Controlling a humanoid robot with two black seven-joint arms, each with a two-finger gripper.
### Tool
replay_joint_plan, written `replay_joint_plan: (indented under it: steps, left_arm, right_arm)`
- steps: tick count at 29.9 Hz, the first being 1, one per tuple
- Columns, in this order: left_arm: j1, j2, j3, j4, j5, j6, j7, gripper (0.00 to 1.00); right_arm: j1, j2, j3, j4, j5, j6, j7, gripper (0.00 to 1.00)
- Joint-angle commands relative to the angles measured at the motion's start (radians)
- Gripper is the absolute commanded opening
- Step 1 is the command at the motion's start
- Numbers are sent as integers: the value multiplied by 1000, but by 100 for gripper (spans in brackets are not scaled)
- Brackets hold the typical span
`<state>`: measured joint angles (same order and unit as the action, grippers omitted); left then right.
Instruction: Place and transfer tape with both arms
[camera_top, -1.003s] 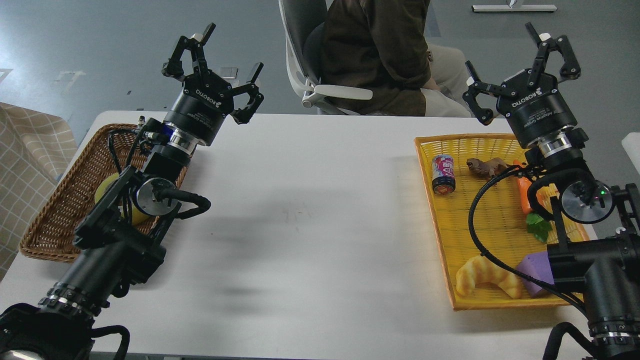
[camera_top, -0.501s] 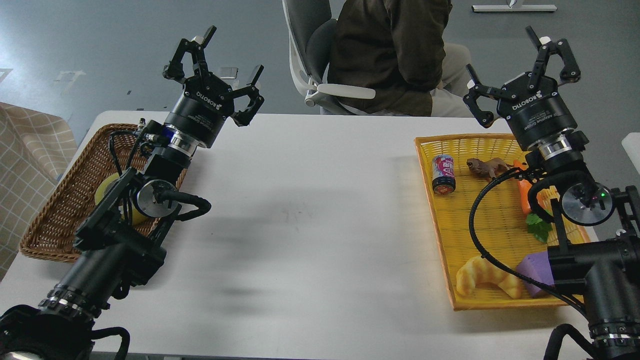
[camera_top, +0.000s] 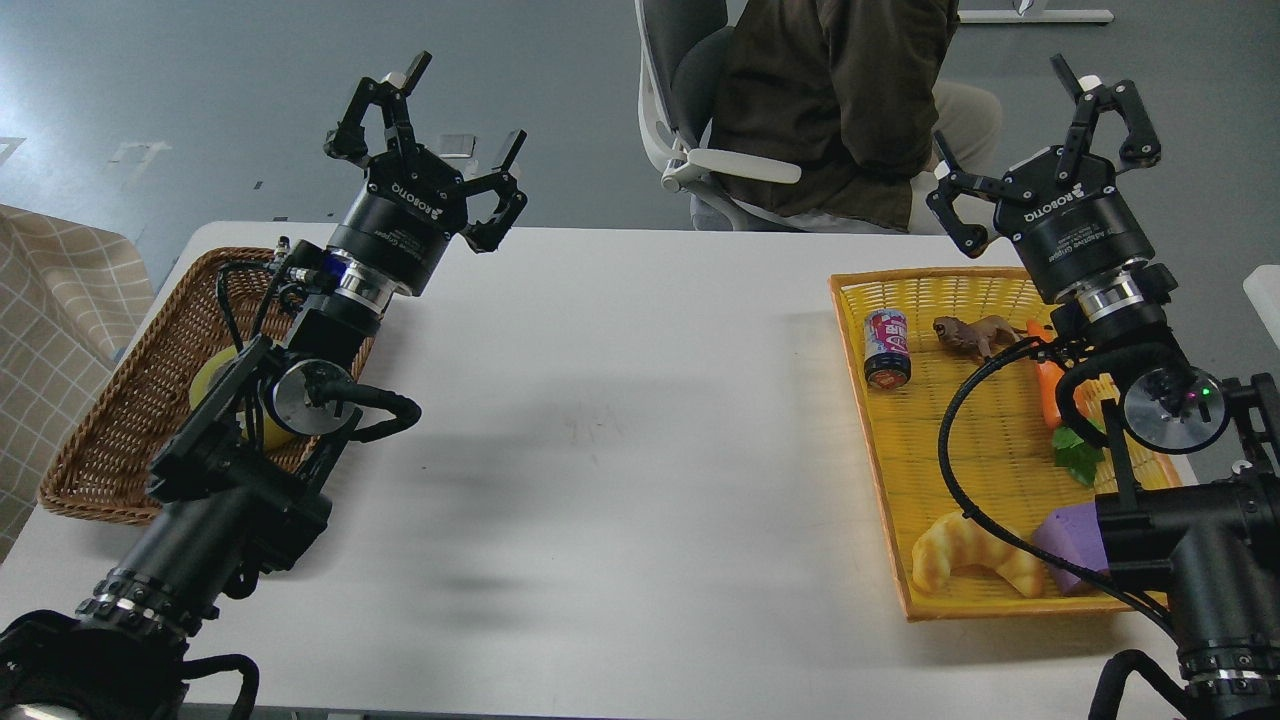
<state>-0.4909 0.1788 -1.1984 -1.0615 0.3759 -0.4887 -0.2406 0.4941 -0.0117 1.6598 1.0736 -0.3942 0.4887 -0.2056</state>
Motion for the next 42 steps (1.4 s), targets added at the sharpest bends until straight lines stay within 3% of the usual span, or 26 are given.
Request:
replay_joint_plan:
  steps: [1,42]
  left_arm:
    - [0,1,-1,0,0,0,0,98]
    - [0,11,-6,0,0,0,0,98]
  right_arm:
    - [0,-2,0,0,0,0,0,100]
    - [0,-1,29,2,0,0,0,100]
